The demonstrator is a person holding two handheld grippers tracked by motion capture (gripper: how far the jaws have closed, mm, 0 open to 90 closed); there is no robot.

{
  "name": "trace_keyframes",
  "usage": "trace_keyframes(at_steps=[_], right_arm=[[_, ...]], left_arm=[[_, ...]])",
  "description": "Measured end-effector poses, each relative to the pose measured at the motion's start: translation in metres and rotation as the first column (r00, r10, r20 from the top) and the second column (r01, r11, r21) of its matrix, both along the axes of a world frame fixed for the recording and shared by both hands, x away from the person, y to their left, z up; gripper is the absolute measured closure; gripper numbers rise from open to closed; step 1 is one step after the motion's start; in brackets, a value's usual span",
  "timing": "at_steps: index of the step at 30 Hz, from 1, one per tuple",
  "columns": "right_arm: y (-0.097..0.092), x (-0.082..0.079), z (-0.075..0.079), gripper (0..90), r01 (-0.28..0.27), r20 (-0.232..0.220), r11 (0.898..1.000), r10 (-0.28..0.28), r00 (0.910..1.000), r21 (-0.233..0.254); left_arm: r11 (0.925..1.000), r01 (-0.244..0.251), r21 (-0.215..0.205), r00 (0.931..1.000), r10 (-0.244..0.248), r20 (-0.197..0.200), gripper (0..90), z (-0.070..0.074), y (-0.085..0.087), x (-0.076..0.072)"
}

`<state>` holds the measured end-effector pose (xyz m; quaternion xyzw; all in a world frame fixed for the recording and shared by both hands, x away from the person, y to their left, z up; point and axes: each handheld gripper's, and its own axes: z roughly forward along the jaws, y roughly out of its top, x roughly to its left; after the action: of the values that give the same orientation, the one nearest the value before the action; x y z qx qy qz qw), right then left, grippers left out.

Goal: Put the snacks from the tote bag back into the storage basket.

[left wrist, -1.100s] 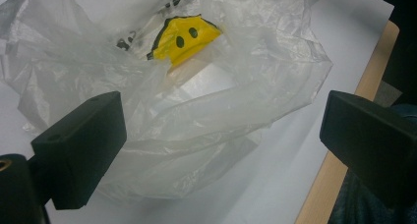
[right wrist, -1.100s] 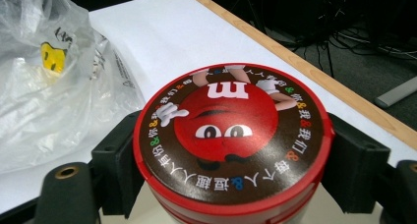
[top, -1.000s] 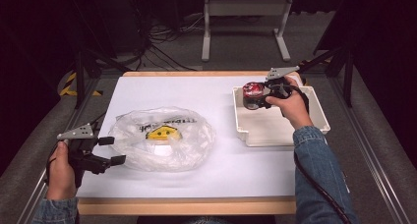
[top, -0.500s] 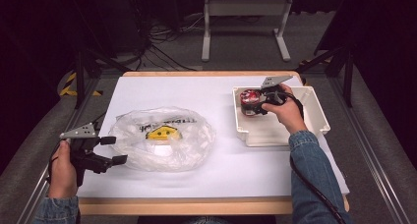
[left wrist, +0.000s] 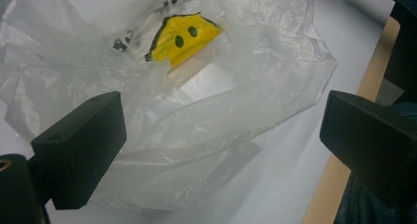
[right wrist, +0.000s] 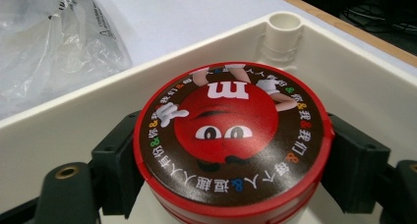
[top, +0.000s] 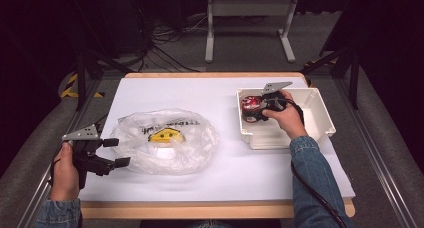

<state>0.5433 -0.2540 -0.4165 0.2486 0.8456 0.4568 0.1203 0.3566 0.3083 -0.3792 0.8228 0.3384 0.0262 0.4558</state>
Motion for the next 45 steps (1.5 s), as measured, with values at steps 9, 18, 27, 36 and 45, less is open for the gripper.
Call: trace_keyframes(at_steps=[9, 18, 27, 36, 45], right_arm=[[0.001, -0.001, -0.004, 21.6, -0.004, -0.008, 1.0, 0.004, 1.0, 0.012], [0.001, -0.003, -0.007, 21.6, -0.012, -0.018, 0.999, 0.012, 0.9998, 0.03], [-0.002, -0.004, -0.002, 13.9, -0.002, -0.042, 1.0, 0.003, 0.9991, 0.016], [-0.006, -0.012, 0.024, 2.7, 0.075, -0.047, 0.997, -0.074, 0.9962, 0.032], [-0.008, -0.041, 0.058, 4.0, 0.142, -0.088, 0.988, -0.136, 0.9867, 0.064]], left_arm=[[1.0, 0.001, -0.001, 1.0, -0.001, 0.0, 4.6, -0.001, -0.001, 0.002], [1.0, 0.009, 0.0, 1.0, -0.009, 0.002, 4.6, -0.002, -0.004, 0.003], [0.9999, 0.012, 0.0, 0.9999, -0.012, 0.0, 4.6, -0.003, -0.006, 0.004], [1.0, 0.009, -0.004, 0.9999, -0.009, -0.007, 4.5, -0.004, -0.006, 0.004], [1.0, 0.008, -0.001, 0.9997, -0.008, -0.023, 4.3, -0.007, -0.009, 0.005]])
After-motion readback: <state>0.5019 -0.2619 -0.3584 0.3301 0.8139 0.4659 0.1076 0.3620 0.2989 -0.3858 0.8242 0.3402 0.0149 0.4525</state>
